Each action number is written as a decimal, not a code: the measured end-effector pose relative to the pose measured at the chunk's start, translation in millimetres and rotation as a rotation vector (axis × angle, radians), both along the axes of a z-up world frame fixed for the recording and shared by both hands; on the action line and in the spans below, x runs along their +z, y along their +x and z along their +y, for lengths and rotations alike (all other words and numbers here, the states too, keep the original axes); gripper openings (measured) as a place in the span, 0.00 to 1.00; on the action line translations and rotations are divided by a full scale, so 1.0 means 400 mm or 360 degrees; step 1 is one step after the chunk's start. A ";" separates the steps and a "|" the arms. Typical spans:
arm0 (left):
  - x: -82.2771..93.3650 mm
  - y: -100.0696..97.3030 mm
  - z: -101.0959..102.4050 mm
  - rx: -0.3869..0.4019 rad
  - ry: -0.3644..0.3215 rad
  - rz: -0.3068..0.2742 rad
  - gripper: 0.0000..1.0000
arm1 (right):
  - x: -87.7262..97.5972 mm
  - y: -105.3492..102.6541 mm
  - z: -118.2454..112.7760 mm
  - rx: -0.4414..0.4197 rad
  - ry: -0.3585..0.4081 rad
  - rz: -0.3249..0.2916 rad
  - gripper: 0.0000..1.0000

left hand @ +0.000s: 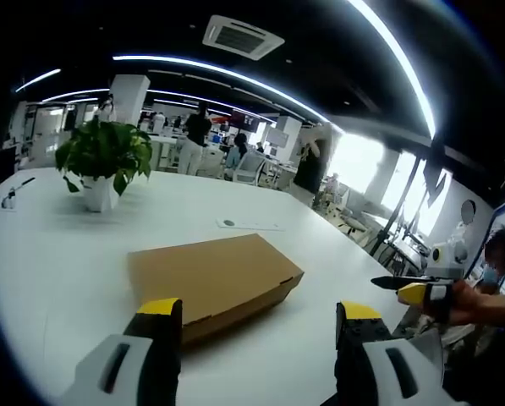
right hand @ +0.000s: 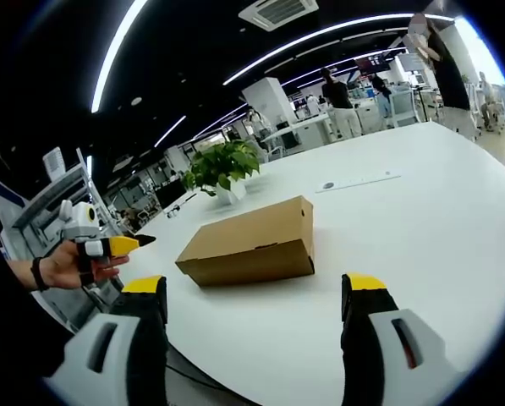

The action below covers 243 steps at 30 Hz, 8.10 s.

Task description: Operate the shoe box by opening the lid, removing the specified soft item, and placing it in the target area until the item is outside and the box remains undamaged.

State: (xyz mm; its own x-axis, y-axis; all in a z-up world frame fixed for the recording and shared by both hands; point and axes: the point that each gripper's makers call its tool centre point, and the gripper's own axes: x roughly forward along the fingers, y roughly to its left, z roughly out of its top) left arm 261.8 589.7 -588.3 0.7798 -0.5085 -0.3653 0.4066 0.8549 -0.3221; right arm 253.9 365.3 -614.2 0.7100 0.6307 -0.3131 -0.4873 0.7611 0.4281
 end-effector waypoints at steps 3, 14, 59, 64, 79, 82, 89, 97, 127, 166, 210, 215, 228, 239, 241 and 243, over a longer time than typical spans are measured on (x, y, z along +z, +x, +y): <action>0.000 0.000 0.000 -0.0001 0.0002 0.0001 0.76 | 0.000 0.000 0.000 0.0002 0.0000 0.0000 0.80; 0.002 0.001 -0.003 -0.0005 0.0005 -0.0001 0.76 | -0.005 0.000 -0.001 0.0002 -0.0001 0.0008 0.80; -0.029 0.029 0.075 0.0104 0.0039 0.0026 0.75 | -0.030 0.096 0.081 0.0125 0.0034 0.0045 0.77; -0.038 0.043 0.100 0.0136 0.0044 0.0032 0.75 | -0.033 0.127 0.095 0.0148 0.0032 0.0052 0.77; -0.067 0.103 0.144 0.0164 0.0074 0.0042 0.75 | -0.053 0.210 0.147 0.0209 0.0013 0.0080 0.76; -0.081 0.120 0.149 0.0157 0.0080 0.0052 0.75 | -0.059 0.224 0.163 0.0224 0.0025 0.0085 0.76; -0.119 0.144 0.158 0.0145 0.0095 0.0088 0.75 | -0.095 0.257 0.185 0.0253 0.0006 0.0126 0.75; -0.176 0.146 0.164 0.0118 0.0143 0.0145 0.75 | -0.153 0.277 0.191 0.0321 -0.0210 0.0112 0.74; -0.261 0.172 0.151 0.0015 0.0375 0.0207 0.54 | -0.217 0.334 0.180 0.0252 -0.0543 0.0048 0.50; -0.258 0.064 0.133 -0.0072 0.0371 0.0217 0.49 | -0.218 0.214 0.147 0.0103 -0.0510 0.0104 0.44; -0.248 0.027 0.155 -0.0096 0.0486 0.0185 0.47 | -0.201 0.196 0.164 0.0283 -0.0584 0.0027 0.43; -0.223 0.033 0.158 -0.0061 0.0448 0.0159 0.47 | -0.179 0.204 0.166 0.0263 -0.0551 0.0010 0.43; -0.156 0.059 0.163 -0.0007 0.0407 0.0086 0.48 | -0.108 0.229 0.171 0.0215 -0.0474 -0.0045 0.42; -0.105 0.075 0.152 -0.0050 0.0402 0.0014 0.56 | -0.036 0.265 0.176 0.0167 -0.0400 -0.0096 0.42; -0.095 0.081 0.152 -0.0055 0.0409 -0.0003 0.56 | -0.022 0.274 0.179 0.0160 -0.0405 -0.0115 0.42; -0.087 0.085 0.151 -0.0064 0.0388 -0.0011 0.58 | -0.009 0.283 0.182 0.0157 -0.0406 -0.0125 0.42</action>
